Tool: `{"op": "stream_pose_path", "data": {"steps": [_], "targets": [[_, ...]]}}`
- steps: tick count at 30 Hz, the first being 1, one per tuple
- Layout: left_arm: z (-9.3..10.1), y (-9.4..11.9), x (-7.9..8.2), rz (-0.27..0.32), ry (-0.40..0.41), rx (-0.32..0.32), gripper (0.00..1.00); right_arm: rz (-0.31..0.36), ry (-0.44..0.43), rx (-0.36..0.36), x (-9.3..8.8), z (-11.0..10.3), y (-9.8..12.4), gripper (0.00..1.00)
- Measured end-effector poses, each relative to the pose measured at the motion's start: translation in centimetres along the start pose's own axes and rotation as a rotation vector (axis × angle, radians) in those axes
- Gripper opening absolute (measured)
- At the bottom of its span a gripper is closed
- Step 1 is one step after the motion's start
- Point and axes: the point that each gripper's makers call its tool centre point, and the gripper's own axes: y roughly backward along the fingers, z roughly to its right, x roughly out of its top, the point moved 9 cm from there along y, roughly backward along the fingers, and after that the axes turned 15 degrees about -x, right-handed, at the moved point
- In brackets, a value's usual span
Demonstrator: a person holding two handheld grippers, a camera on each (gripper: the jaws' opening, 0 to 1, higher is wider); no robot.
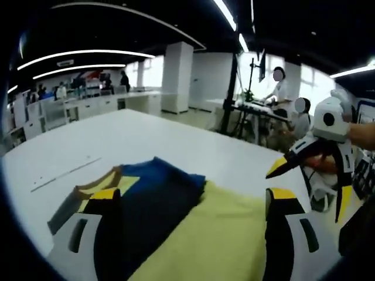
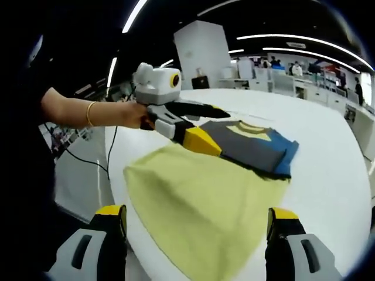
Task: Fold the garment on the visible template until the final outline fits inside the template.
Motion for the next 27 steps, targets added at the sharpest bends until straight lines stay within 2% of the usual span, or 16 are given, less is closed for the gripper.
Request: {"op": "stream_pose_path", "data": {"steps": [2, 4, 9, 11, 17, 20, 27], "targets": [[0.3, 0.9, -0.4, -0.001, 0.002, -0.004, 0.99, 0.001, 0.027, 0.007, 0.3, 0.0, -0.1, 0.99], [0.6, 1.7, -0.8, -0.029, -0.008, 0.001, 0.99, -0.003, 0.038, 0.015, 0.5, 0.1, -0.2, 0.99], [1.7, 3.4, -1.4, -0.022, 0.000, -0.002, 0.99, -0.020, 0.083, 0.037, 0.7, 0.0, -0.2, 0.99], [2.3, 4.5, -2.1, -0.044, -0.005, -0.005, 0.99, -0.027, 0.099, 0.045, 0.7, 0.0, -0.1, 0.99], [3.5, 7.2, -4.0, -0.071, 0.004, 0.003, 0.99, -0.059, 0.127, 0.044, 0.5, 0.0, 0.0, 0.97], [4.2, 8.8, -5.0, -0.111, -0.011, 0.010, 0.99, -0.064, 0.137, 0.042, 0.3, 0.0, 0.2, 0.97], [5.4, 11.1, -6.4, -0.142, 0.003, 0.034, 0.99, -0.115, 0.188, 0.037, -0.5, 0.2, 0.5, 0.95]]}}
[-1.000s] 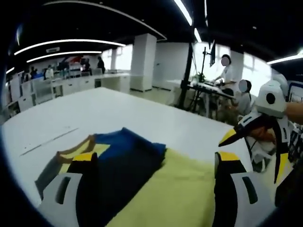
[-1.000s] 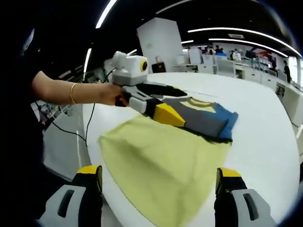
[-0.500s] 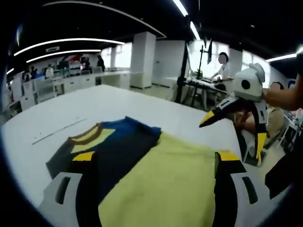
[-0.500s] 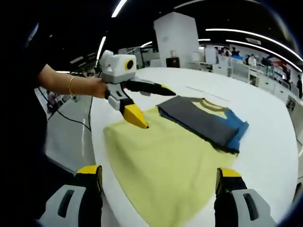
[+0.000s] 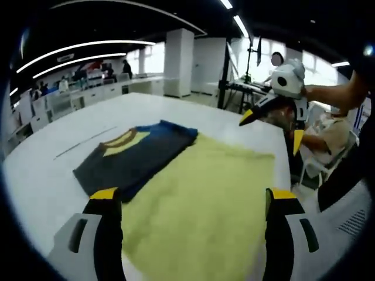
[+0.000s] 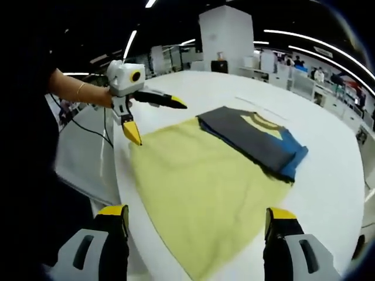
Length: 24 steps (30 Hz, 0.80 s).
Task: Fold the garment on the visible template until the final outline fits inside the template.
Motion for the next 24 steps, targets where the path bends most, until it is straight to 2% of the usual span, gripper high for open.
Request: {"op": "stream_pose_path", "data": {"steps": [6, 13, 19, 24], "targets": [[0.9, 1.4, -1.2, -0.019, 0.004, 0.006, 0.98, -0.021, 0.040, -0.027, -0.7, -0.1, 0.1, 0.93], [1.5, 3.2, -3.1, -0.066, 0.008, 0.036, 0.95, -0.061, 0.078, -0.004, -1.9, -0.8, 0.2, 0.85], [2.6, 4.2, -4.8, -0.116, -0.009, 0.057, 0.85, -0.084, 0.098, 0.008, -2.6, -1.3, -0.2, 0.80], [3.2, 4.6, -6.1, -0.184, -0.025, 0.034, 0.68, -0.103, 0.121, -0.001, -3.2, -1.5, -0.4, 0.74]]}}
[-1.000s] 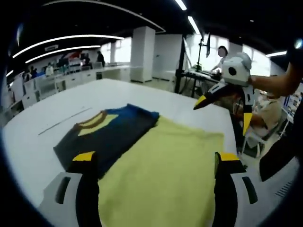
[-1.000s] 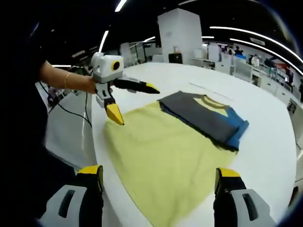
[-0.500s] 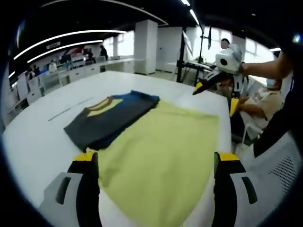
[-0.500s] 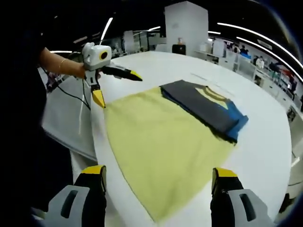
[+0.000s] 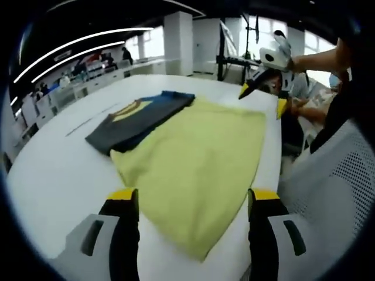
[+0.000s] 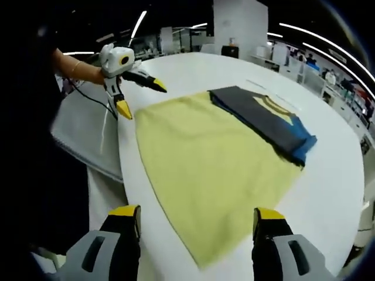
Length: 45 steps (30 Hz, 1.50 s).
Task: Fold the garment on the visible template until the final outline fits inside the template.
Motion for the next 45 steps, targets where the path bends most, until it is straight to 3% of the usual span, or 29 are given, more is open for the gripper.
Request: {"op": "stream_pose_path", "data": {"steps": [5, 15, 20, 26, 34, 45], "targets": [[0.3, 0.0, -1.0, -0.053, -0.018, -0.027, 0.53, -0.024, 0.053, -0.019, -0.7, -0.1, -0.3, 0.66], [0.9, 0.1, -2.0, -0.142, -0.064, -0.057, 0.37, -0.079, 0.117, -0.038, -2.2, -0.1, -0.6, 0.52], [0.9, -0.2, -2.5, -0.177, -0.070, -0.062, 0.35, -0.102, 0.160, -0.043, -2.6, -0.1, -0.7, 0.44], [1.0, -0.1, -3.0, -0.225, -0.097, -0.066, 0.34, -0.125, 0.189, -0.034, -3.0, -0.2, -1.1, 0.43], [0.4, -0.3, -2.9, -0.201, -0.037, -0.075, 0.33, -0.125, 0.159, -0.022, -3.1, 0.2, -1.3, 0.42], [-0.7, -0.4, -2.4, -0.229, -0.015, -0.056, 0.16, -0.125, 0.113, -0.012, -2.9, 1.2, -1.7, 0.21]]}}
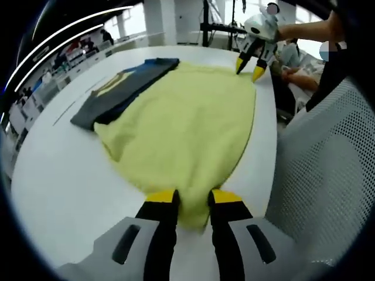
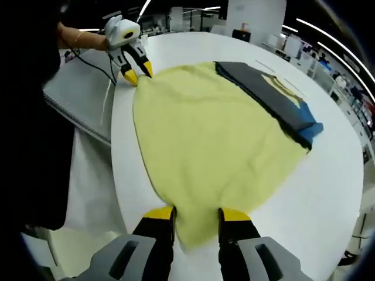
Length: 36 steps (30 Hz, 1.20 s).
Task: Fold the garment on the visible template until the final outline fits inside the template.
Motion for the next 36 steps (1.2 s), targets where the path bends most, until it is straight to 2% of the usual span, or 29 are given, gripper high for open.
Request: {"op": "stream_pose_path", "data": {"steps": [6, 9, 19, 22, 27, 33, 36], "targets": [[-0.4, 0.1, 0.2, -0.030, 0.017, 0.026, 0.05, -0.003, -0.011, -0.042, 0.0, 0.9, -0.2, 0.03], [-0.4, 0.2, 0.3, -0.043, 0.032, 0.031, 0.02, -0.007, -0.044, -0.039, 0.0, 1.1, -0.2, 0.00], [0.1, 1.2, 1.3, -0.027, 0.137, 0.025, 0.00, -0.014, -0.168, -0.053, 0.3, 1.3, 0.9, 0.00], [0.1, 1.5, 1.6, -0.024, 0.165, 0.019, 0.00, -0.023, -0.181, -0.063, 0.6, 1.3, 1.3, 0.00], [0.3, 2.1, 2.1, -0.046, 0.174, 0.017, 0.00, -0.028, -0.196, -0.069, 1.5, 1.2, 2.2, 0.00], [0.6, 3.0, 2.4, -0.107, 0.154, 0.032, 0.00, -0.011, -0.216, -0.052, 2.2, 0.8, 3.0, 0.00], [0.8, 3.6, 2.9, -0.107, 0.155, 0.028, 0.00, -0.016, -0.223, -0.051, 2.6, 0.8, 3.5, 0.00]]}}
